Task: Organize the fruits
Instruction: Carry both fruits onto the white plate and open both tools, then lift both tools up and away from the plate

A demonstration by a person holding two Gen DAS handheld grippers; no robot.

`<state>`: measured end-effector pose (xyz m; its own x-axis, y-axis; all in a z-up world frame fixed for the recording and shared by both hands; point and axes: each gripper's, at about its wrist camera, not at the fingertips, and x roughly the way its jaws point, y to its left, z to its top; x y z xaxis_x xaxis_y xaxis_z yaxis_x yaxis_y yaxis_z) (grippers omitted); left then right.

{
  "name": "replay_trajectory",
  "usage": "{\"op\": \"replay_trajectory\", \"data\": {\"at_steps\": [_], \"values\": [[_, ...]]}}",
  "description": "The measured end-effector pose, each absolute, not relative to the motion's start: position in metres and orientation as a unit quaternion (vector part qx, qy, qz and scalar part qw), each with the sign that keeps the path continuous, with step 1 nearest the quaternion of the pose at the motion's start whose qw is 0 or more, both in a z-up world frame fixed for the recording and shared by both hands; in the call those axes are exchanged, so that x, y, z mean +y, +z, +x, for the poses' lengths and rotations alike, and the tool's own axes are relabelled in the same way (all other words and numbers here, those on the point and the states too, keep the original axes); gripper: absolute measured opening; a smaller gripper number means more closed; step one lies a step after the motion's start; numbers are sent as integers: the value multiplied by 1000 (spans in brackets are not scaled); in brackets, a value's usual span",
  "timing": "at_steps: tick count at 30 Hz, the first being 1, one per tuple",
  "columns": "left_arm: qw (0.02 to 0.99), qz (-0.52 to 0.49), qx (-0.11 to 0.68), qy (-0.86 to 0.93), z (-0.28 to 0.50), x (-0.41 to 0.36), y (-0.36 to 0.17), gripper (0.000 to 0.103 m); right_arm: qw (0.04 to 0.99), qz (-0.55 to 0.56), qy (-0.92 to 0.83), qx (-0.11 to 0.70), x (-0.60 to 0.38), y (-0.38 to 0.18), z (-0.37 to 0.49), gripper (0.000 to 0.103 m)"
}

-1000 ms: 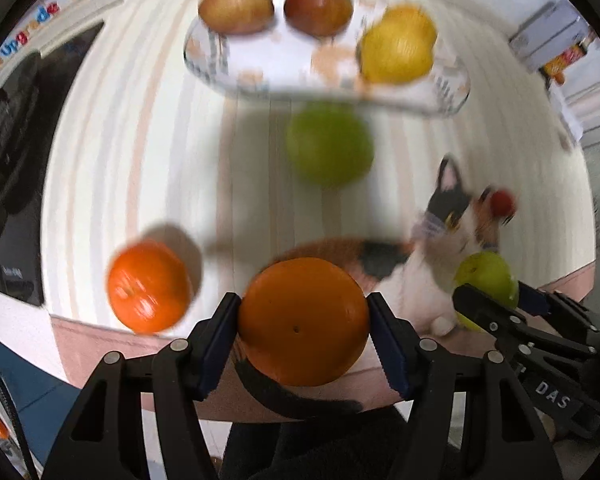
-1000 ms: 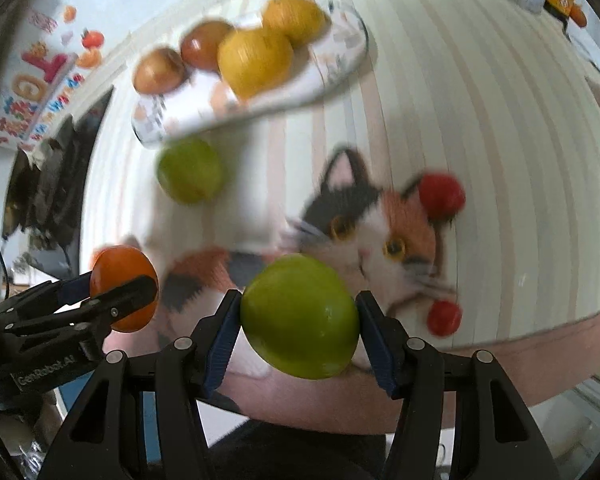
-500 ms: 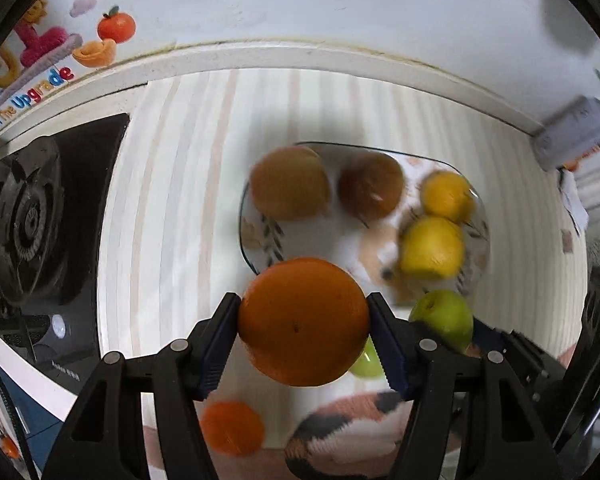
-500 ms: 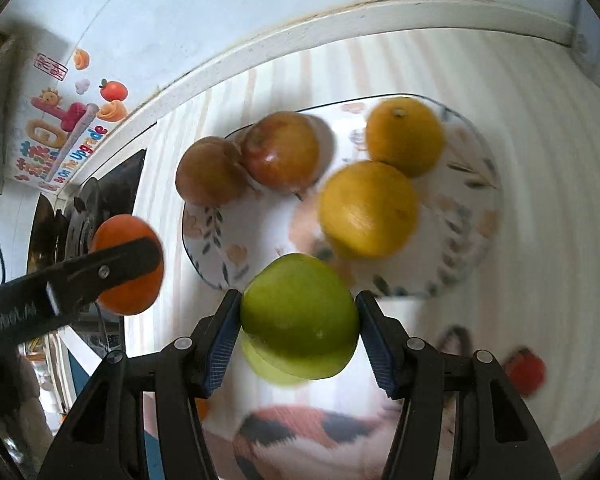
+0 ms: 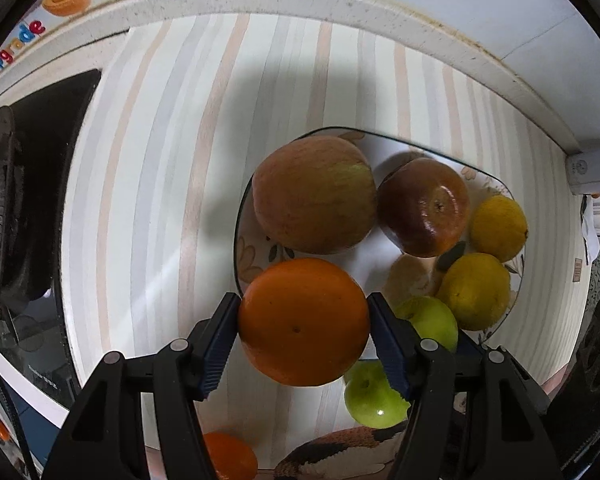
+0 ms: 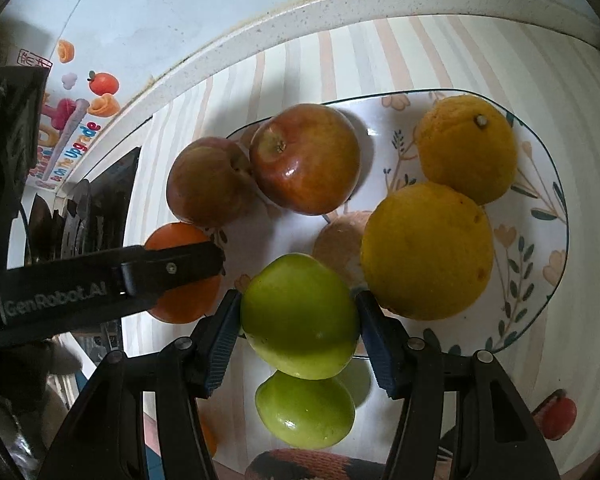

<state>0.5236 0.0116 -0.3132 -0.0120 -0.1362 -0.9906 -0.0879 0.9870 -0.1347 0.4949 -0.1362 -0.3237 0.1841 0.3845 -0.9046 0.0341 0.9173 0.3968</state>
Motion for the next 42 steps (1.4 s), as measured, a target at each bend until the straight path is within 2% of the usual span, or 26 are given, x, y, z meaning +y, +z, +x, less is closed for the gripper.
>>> {"op": "replay_trajectory", "data": {"at_steps": [5,7,10,11,12,13,14,16,19,28,42], "values": [[690,-92,718,-15,522,15,-321,62,744,161,116,638,-135,-322,497,62],[690,-95,718,-16,519,18,-321,62,743,159,113,640,-138,-318,495,70],[693,-92,715,-20,515,19,-322,63,745,157,107,639,-138,-311,491,75],[693,-97,714,-28,513,21,-321,71,747,152,102,639,-138,-308,490,75],[693,-100,713,-30,513,21,-321,88,749,149,100,638,-139,-305,488,75],[697,-99,709,-31,512,21,-318,92,750,143,95,638,-139,-302,486,75],[701,-98,705,-33,510,21,-315,92,752,138,89,638,-140,-298,483,76],[707,-94,700,-37,507,23,-308,92,755,135,78,637,-145,-290,478,88],[715,-89,692,-40,501,28,-297,92,767,116,54,628,-152,-274,468,94],[774,-29,632,-27,457,26,-247,92,791,64,-3,609,-175,-242,439,96],[825,-10,564,-32,384,15,-180,92,825,44,7,564,-186,-176,369,96]]}}
